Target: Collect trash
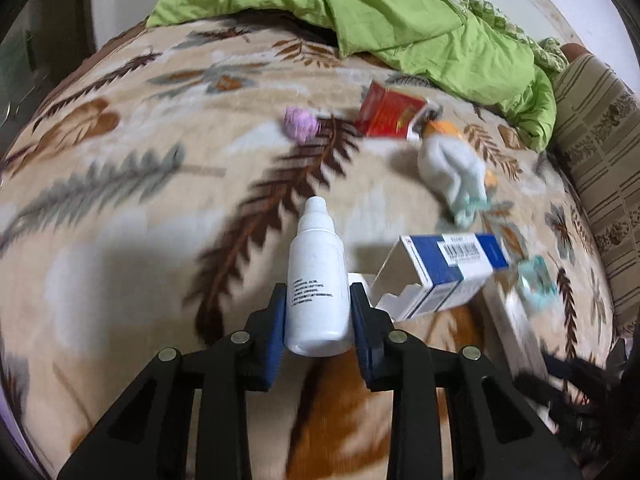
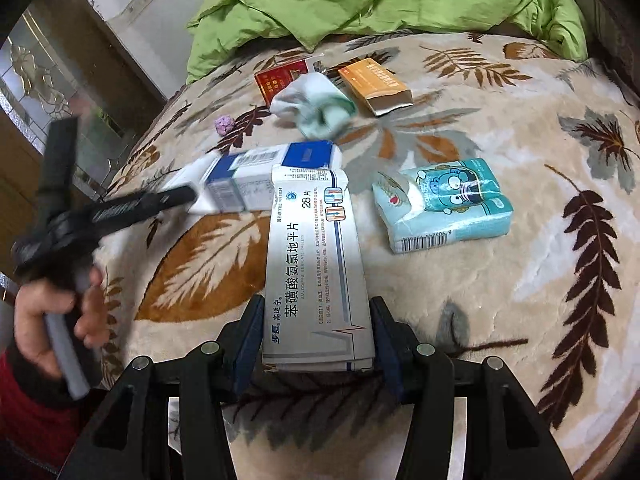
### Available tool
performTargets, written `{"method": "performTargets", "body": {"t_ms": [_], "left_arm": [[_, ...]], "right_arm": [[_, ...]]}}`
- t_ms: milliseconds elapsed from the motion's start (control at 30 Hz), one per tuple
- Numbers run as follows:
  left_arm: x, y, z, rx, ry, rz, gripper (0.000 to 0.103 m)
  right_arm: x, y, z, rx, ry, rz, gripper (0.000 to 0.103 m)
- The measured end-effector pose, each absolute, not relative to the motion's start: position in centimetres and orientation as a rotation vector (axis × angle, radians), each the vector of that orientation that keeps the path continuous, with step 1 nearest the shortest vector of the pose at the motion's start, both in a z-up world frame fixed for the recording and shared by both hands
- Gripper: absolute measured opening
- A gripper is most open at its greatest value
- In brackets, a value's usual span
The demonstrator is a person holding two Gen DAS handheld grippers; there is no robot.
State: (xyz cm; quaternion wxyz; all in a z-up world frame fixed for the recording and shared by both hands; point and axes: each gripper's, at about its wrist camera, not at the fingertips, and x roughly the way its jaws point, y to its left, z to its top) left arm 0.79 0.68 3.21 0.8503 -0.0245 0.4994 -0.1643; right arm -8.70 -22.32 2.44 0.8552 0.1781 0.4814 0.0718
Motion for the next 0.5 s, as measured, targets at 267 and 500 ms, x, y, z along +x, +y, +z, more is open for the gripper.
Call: {"method": "performTargets", "body": {"t_ms": [267, 500], "left_arm": [[0.8, 1.0, 2.8, -0.056, 1.014, -0.303, 0.045], [1.7, 1.5, 2.5, -0.064, 0.998, -0.278, 0.039]], "right_arm": [[-8.7, -21.6, 2.5, 0.325, 1.02, 0.132, 0.056], [-8.6, -22.0, 2.4, 0.333, 1.02, 0.118, 0.056]]}}
